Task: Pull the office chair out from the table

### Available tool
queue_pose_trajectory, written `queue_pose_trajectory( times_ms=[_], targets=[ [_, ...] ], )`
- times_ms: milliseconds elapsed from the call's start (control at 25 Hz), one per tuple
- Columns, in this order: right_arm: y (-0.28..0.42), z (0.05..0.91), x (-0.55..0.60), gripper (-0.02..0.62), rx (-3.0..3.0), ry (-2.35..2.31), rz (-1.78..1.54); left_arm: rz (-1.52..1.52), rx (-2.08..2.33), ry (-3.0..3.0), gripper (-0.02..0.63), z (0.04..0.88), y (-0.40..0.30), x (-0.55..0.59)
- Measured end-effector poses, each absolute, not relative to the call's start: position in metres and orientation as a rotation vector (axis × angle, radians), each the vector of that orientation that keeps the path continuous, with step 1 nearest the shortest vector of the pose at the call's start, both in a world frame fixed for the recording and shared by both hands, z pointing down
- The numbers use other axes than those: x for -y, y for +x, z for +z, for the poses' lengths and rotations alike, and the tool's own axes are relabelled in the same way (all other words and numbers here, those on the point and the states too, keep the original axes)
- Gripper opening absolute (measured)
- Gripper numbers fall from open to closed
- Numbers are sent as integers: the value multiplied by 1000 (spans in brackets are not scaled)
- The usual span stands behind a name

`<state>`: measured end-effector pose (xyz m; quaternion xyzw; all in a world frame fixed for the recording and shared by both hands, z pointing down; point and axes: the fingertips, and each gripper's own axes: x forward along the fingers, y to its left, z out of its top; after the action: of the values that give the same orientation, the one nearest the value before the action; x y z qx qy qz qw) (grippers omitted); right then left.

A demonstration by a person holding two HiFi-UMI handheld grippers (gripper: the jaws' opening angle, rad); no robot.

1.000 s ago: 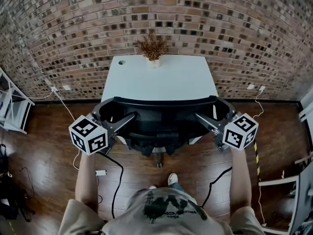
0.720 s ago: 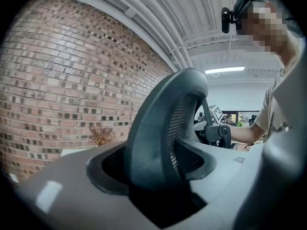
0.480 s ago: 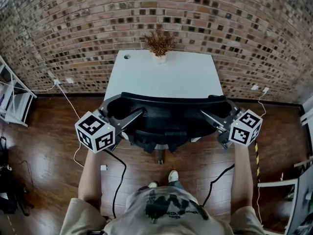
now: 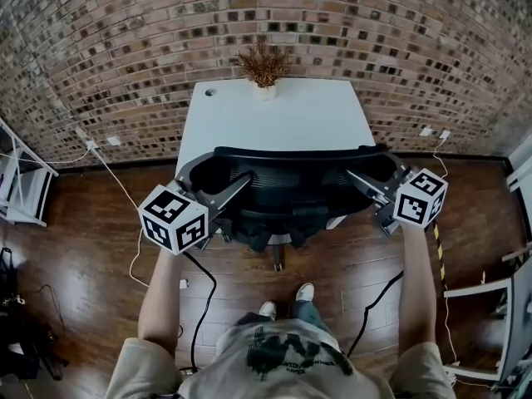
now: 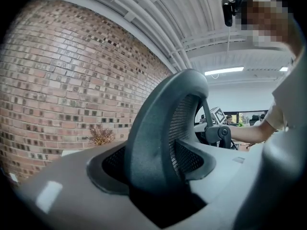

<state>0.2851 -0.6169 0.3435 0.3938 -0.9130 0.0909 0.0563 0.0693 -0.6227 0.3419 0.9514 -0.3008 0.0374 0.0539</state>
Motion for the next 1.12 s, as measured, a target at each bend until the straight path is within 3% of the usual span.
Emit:
queue_pose_trajectory(
  times_ms=[1120],
  targets=[
    [303,344,454,302,2819,1263,299,35,1001,2859,324,340,81,468]
  ],
)
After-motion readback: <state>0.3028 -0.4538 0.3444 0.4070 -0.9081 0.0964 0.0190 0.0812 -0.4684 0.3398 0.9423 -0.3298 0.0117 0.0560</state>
